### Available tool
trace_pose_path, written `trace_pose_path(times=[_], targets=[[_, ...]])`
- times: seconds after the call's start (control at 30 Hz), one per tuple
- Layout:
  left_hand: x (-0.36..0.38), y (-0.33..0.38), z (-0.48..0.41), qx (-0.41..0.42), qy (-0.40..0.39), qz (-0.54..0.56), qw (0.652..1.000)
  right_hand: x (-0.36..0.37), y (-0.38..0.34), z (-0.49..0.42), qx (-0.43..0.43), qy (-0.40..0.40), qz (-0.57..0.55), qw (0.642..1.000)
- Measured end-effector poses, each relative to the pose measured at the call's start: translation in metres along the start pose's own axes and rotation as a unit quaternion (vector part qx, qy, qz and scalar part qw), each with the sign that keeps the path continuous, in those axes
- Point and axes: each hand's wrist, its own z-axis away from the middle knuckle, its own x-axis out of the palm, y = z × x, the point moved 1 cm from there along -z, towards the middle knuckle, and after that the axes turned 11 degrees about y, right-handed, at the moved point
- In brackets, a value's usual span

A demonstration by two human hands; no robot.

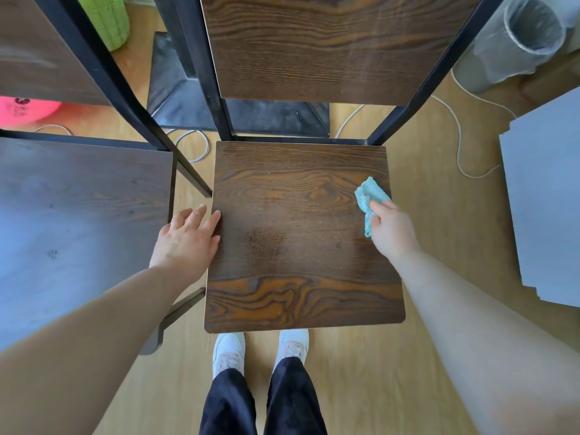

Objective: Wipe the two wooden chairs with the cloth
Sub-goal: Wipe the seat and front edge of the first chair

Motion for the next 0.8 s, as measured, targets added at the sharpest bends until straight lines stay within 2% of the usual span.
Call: trace_pose_path(times=[0.2,0.53,0.8], targets=[[0.0,-0.006,-0.002,0.011,-0.009,-0.004,1.0,0.016,-0.023,0.025,-0.066,-0.028,0.017,0.997],[0.008,-0.01,0.005,0.007,-0.018,-0.005,1.0,0.046,-0.067,0.063,-0.115,-0.053,0.014,0.992],[0.007,-0.008,0.006,0.006,-0.018,-0.014,1.0,0.067,-0.094,0.121,-0.181,-0.103,-0.015,0.978]])
